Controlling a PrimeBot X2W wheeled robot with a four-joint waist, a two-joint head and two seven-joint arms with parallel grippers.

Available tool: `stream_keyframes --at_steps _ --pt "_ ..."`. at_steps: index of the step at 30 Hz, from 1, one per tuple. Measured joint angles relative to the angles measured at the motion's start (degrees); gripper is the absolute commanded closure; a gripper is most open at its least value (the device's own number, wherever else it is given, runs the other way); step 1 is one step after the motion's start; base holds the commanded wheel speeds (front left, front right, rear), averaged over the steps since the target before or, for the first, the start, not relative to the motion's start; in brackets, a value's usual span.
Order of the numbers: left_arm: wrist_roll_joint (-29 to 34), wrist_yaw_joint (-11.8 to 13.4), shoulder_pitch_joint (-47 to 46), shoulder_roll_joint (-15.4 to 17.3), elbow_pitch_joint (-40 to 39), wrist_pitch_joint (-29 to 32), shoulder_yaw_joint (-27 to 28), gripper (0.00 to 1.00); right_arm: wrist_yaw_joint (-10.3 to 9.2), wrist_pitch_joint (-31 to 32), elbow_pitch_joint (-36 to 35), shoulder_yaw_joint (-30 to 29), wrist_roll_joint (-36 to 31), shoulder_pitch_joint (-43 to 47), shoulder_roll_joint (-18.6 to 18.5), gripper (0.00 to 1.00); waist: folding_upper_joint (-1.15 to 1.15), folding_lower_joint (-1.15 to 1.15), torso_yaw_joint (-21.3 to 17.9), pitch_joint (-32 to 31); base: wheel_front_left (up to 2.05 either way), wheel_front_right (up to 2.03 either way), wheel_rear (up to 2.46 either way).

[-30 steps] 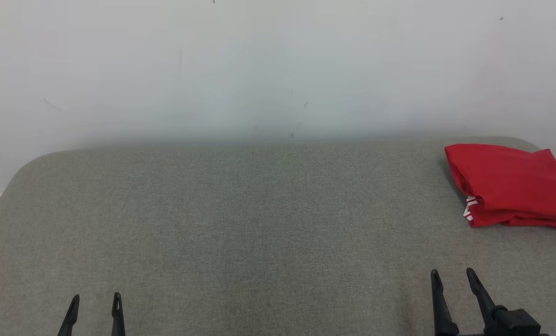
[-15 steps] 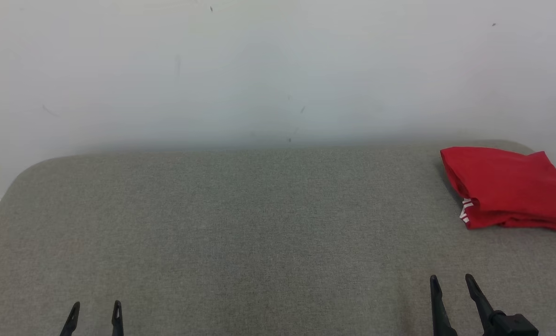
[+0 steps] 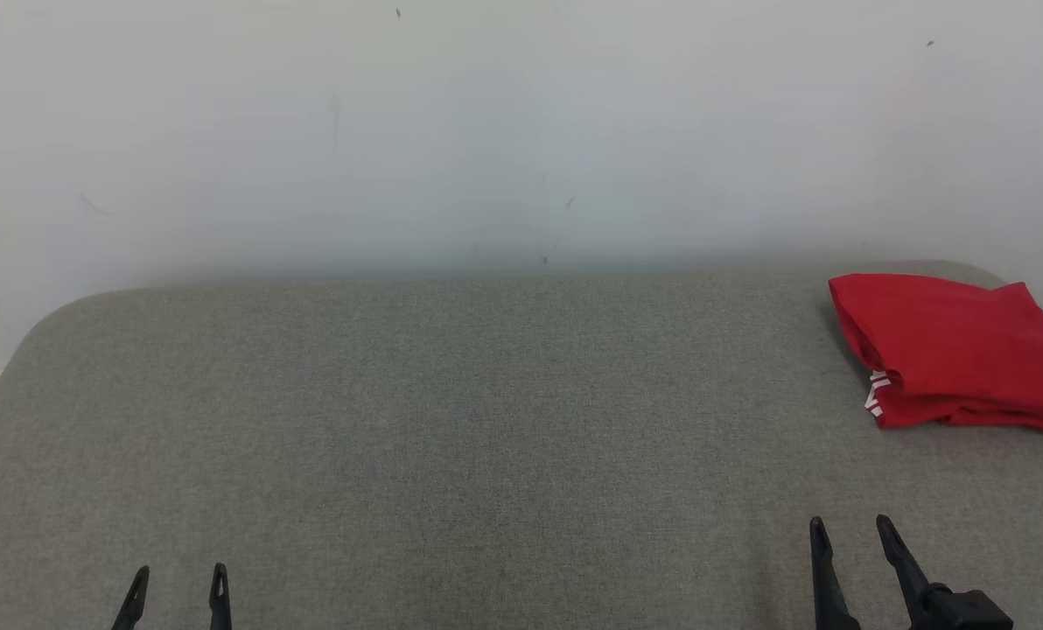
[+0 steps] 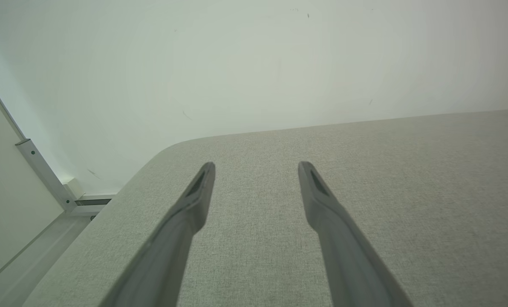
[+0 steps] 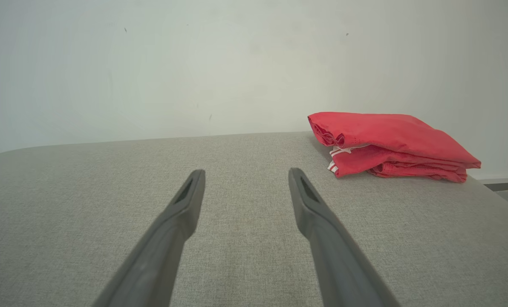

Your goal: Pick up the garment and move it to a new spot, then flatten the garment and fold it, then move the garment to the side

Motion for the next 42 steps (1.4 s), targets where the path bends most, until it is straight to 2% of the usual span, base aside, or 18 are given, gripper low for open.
stream_keyframes --at_steps 7,8,13,42 --pt "-0.2 0.2 0.0 0.1 0.0 0.0 -0.2 0.0 0.0 0.0 0.2 0.0 0.0 0.0 0.0 0.0 0.0 0.0 0.1 0.0 0.0 0.0 0.0" --pt "-0.3 0.0 0.0 0.1 0.0 0.0 -0.2 1.0 0.0 0.0 0.2 0.1 0.0 0.0 0.0 1.0 0.0 0.0 0.2 0.1 0.0 0.0 0.0" --pt "-0.9 0.0 0.5 -1.1 3.2 0.9 -0.2 1.0 0.01 1.0 3.4 -0.1 0.7 1.0 0.2 1.0 0.0 0.0 0.2 0.1 0.0 0.0 0.0" --pt "-32.0 -1.3 -3.4 -2.7 3.9 8.0 0.5 1.0 0.01 8.0 2.3 0.0 31.7 -2.2 0.2 1.0 0.0 0.01 -0.1 1.4 0.0 0.0 0.0"
